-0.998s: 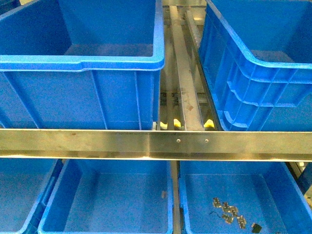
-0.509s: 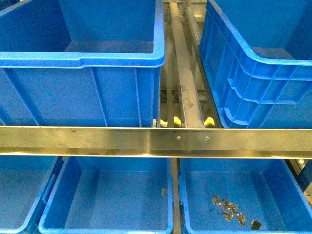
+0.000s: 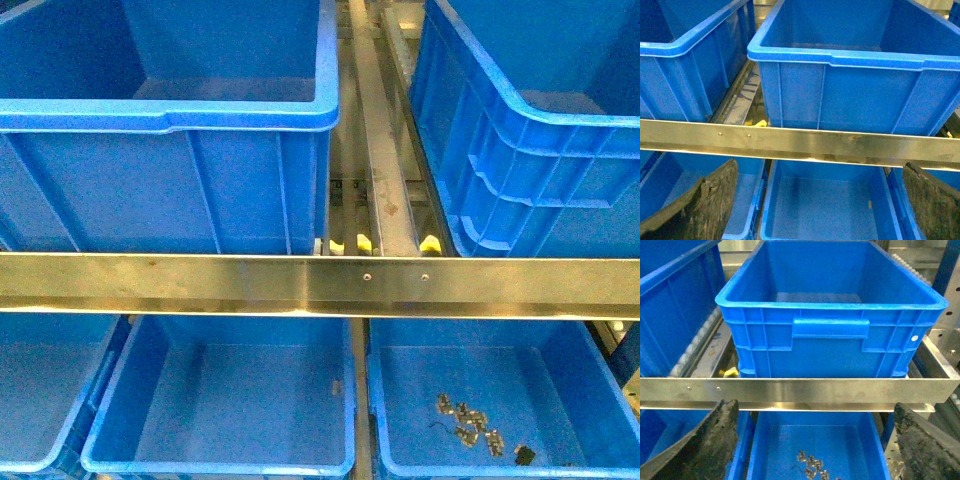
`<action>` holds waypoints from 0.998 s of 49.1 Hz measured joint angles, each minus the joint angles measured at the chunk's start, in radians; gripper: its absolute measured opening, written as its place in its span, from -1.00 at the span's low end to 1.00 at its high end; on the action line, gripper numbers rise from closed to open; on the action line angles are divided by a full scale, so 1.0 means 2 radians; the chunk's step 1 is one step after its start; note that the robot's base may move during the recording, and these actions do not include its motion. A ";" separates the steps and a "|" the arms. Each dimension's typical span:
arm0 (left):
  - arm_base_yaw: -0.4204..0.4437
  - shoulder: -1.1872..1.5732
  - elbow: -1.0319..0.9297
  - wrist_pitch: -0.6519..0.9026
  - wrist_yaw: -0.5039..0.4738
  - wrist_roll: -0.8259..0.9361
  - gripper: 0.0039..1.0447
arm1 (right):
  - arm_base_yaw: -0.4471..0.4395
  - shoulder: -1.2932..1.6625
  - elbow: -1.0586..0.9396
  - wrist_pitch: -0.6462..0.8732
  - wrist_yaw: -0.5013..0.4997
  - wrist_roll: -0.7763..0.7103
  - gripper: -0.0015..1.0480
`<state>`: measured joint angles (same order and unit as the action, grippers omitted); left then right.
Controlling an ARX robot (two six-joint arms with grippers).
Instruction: Pick red and yellow buttons and place in box
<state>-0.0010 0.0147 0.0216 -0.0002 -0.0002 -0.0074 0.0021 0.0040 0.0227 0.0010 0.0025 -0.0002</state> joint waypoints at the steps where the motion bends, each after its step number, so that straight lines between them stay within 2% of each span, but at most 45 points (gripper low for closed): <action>1: 0.000 0.000 0.000 0.000 0.000 0.000 0.86 | 0.000 0.000 0.000 0.000 0.000 0.000 0.80; 5: 0.000 0.000 0.000 0.000 0.000 0.000 0.86 | 0.000 0.000 0.000 0.000 0.000 0.000 0.98; 49: 0.000 0.000 0.000 0.000 0.000 0.000 0.86 | 0.000 0.000 0.000 -0.001 0.000 0.000 0.95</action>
<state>-0.0006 0.0147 0.0216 -0.0002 0.0002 -0.0074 0.0017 0.0032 0.0227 -0.0002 0.0029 0.0002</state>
